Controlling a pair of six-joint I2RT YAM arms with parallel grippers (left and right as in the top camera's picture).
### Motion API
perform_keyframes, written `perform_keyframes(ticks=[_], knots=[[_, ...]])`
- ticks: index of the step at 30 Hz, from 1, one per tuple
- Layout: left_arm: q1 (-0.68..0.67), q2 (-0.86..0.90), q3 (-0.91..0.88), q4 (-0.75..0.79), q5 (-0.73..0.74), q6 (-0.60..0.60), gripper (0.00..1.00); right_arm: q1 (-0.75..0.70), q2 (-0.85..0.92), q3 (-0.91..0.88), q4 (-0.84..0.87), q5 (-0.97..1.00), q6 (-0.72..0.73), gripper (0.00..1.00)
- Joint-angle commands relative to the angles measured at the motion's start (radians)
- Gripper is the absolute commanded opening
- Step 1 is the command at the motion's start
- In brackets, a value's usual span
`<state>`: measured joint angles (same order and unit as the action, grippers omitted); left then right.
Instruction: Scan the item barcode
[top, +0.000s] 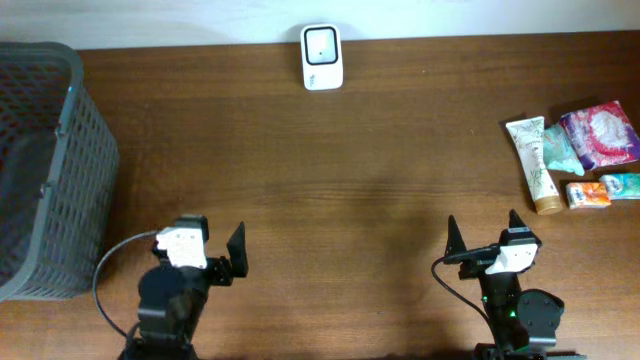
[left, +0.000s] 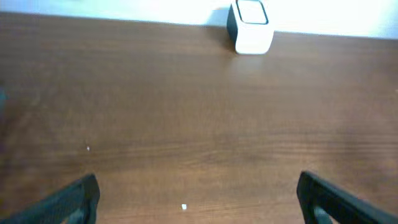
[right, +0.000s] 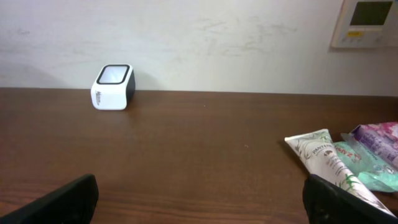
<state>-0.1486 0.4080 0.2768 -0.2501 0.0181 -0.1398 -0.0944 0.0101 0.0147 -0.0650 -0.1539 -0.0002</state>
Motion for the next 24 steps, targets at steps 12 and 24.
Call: perform_keyframes(ticks=[12,24], knots=[[0.106,-0.328,-0.269,0.245,-0.013,0.014,0.99,0.009,-0.007,-0.009,-0.002,0.008,0.005,0.99],[0.106,-0.403,-0.269,0.165,-0.029,0.160,0.99,0.009,-0.006,-0.009,-0.002,0.008,0.005,0.99]])
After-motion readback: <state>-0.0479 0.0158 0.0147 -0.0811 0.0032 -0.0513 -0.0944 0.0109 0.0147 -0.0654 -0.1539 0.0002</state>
